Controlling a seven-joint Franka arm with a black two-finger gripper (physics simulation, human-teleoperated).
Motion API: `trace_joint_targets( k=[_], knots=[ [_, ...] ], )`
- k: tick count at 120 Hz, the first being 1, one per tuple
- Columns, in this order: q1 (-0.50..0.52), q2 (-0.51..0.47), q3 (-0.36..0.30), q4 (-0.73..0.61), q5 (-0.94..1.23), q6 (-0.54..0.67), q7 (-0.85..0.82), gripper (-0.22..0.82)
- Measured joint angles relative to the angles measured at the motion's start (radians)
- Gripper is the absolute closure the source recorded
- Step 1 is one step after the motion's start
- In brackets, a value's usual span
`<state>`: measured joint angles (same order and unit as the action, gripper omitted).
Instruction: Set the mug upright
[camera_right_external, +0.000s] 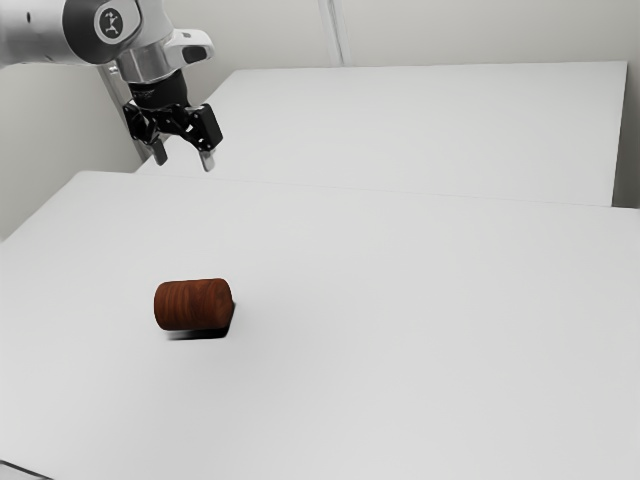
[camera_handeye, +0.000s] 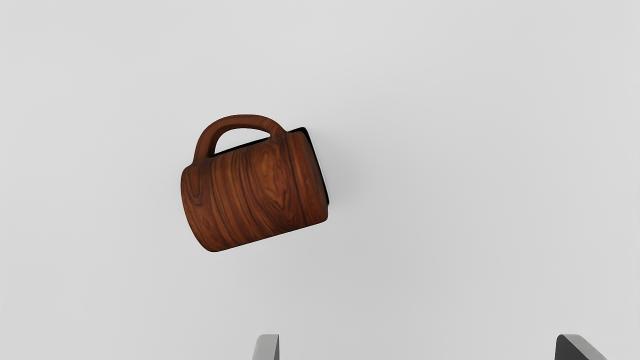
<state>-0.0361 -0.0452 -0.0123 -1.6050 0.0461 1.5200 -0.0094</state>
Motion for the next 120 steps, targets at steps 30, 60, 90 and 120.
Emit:
trace_joint_targets(
  k=[30,60,90,120],
  knots=[
    [0.006,-0.027,0.001,-0.03,-0.015,0.0,-0.001,0.0],
    [0.131,-0.051,0.003,-0.096,-0.058,0.0,0.002,0.0],
    [0.244,-0.052,0.006,-0.181,-0.116,0.017,0.034,0.0],
    [0.345,-0.051,0.008,-0.289,-0.155,0.088,0.106,0.0]
  ],
)
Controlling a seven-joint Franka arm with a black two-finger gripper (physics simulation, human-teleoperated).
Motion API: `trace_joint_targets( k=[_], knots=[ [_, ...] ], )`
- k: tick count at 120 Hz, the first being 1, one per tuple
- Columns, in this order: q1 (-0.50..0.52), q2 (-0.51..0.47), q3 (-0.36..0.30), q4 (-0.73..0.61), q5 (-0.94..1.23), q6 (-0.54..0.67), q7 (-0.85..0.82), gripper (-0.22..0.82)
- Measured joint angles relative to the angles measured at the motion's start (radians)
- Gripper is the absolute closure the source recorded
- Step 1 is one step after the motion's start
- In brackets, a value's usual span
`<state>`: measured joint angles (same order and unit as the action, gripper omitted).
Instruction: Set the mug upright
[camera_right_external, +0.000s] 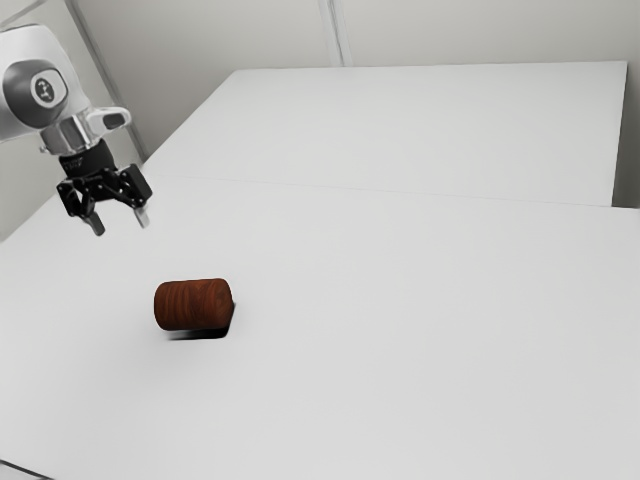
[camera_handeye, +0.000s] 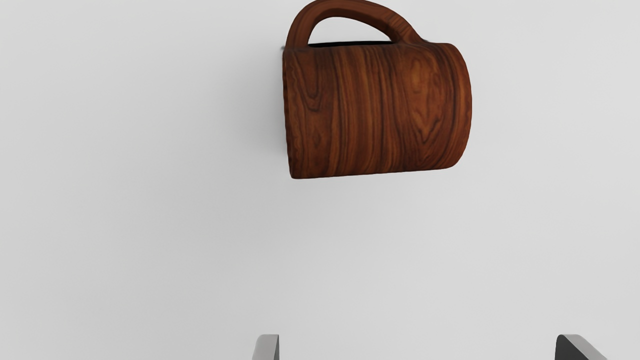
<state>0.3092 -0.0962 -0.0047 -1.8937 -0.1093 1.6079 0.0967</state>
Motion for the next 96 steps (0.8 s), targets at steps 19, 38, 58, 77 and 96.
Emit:
trace_joint_targets(
  k=[19,38,58,77,96],
  knots=[
    [0.033,0.008,0.0,-0.067,-0.037,0.069,0.045,0.0],
    [0.068,0.018,0.001,-0.133,-0.098,0.137,0.095,0.0],
    [0.088,0.042,0.0,-0.196,-0.174,0.229,0.153,0.0],
    [0.089,0.082,0.0,-0.206,-0.24,0.291,0.204,0.0],
    [0.096,0.143,0.0,-0.206,-0.302,0.323,0.252,0.0]
  ],
)
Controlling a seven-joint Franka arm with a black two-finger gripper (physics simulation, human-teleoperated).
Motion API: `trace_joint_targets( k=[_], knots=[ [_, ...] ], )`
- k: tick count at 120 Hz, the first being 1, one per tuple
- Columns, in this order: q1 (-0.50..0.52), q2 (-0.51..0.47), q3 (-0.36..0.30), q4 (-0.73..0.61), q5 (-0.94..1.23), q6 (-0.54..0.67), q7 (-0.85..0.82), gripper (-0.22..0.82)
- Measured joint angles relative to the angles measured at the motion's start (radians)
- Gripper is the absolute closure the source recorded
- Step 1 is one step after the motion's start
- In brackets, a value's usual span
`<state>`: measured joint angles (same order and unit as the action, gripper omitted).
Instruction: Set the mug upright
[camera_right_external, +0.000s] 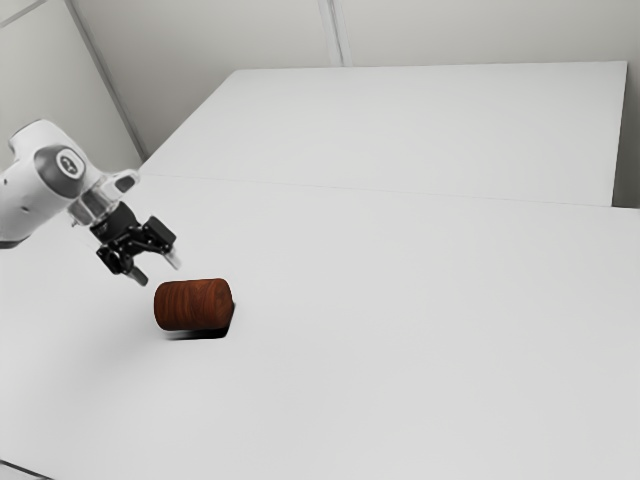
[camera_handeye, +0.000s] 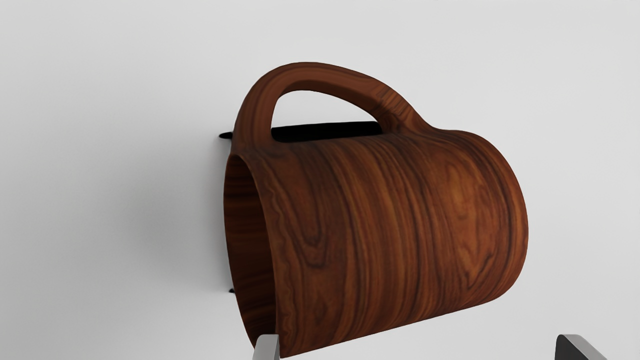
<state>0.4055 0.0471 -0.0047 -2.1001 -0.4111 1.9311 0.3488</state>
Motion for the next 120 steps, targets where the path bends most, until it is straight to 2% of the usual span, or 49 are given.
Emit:
trace_joint_targets(
  k=[28,66,108,114,120],
  knots=[
    [0.075,0.043,-0.001,0.0,-0.078,0.016,0.072,0.0],
    [0.102,0.107,-0.001,-0.023,-0.229,0.018,0.183,0.0],
    [0.14,0.13,-0.001,-0.097,-0.516,-0.029,0.351,0.0],
    [0.14,0.133,-0.002,-0.103,-0.548,-0.043,0.376,0.04],
    [0.141,0.134,-0.001,-0.109,-0.573,-0.055,0.398,0.12]
  ],
)
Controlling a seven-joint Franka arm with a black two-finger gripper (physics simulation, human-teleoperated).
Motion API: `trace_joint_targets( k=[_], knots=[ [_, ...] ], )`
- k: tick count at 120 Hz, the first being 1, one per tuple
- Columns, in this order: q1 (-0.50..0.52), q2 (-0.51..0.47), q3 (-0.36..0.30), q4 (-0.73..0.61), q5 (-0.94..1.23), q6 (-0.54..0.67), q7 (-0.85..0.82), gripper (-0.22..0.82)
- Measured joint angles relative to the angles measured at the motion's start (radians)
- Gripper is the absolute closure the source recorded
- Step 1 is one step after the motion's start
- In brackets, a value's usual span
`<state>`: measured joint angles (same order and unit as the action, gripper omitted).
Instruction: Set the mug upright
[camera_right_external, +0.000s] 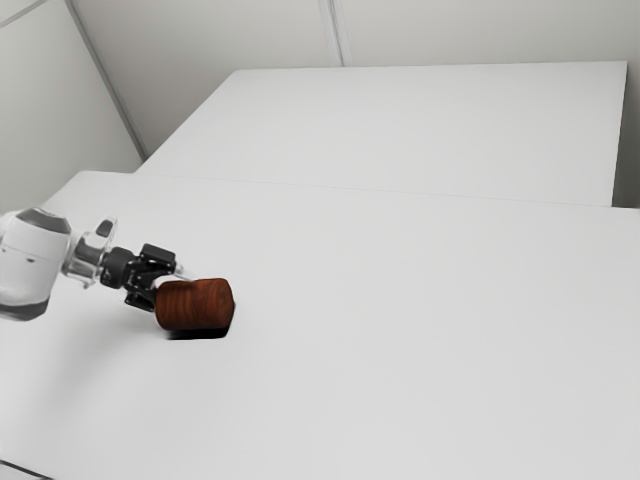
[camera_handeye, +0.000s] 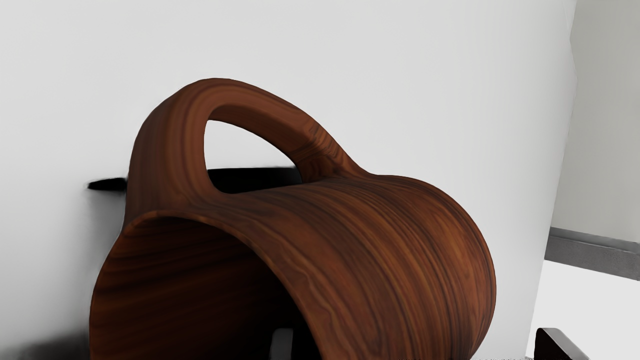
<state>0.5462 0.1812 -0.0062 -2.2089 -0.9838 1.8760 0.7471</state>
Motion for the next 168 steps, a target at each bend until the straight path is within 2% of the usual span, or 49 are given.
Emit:
trace_joint_targets(
  k=[15,22,32,43,57,78,99,113,142,156,168],
  knots=[
    [0.0,0.001,-0.003,-0.01,-0.047,-0.025,0.049,0.41],
    [0.0,0.0,-0.004,-0.011,-0.058,-0.033,0.069,0.51],
    [0.0,-0.001,-0.006,-0.009,-0.058,-0.04,0.093,0.6],
    [0.001,-0.011,-0.012,-0.009,-0.055,-0.044,0.116,0.64],
    [0.0,-0.064,-0.033,-0.011,-0.05,-0.047,0.139,0.73],
    [-0.031,-0.186,-0.072,-0.006,-0.006,-0.044,0.148,0.76],
    [-0.144,-0.253,-0.071,0.053,0.196,-0.024,0.081,0.77],
    [-0.261,-0.306,-0.07,0.07,0.391,-0.004,-0.006,0.78],
    [-0.419,-0.383,-0.074,0.057,0.742,0.027,-0.247,0.78],
    [-0.449,-0.438,-0.097,-0.011,0.849,0.064,-0.373,0.78],
    [-0.46,-0.456,-0.106,-0.091,0.923,0.145,-0.47,0.78]
  ],
)
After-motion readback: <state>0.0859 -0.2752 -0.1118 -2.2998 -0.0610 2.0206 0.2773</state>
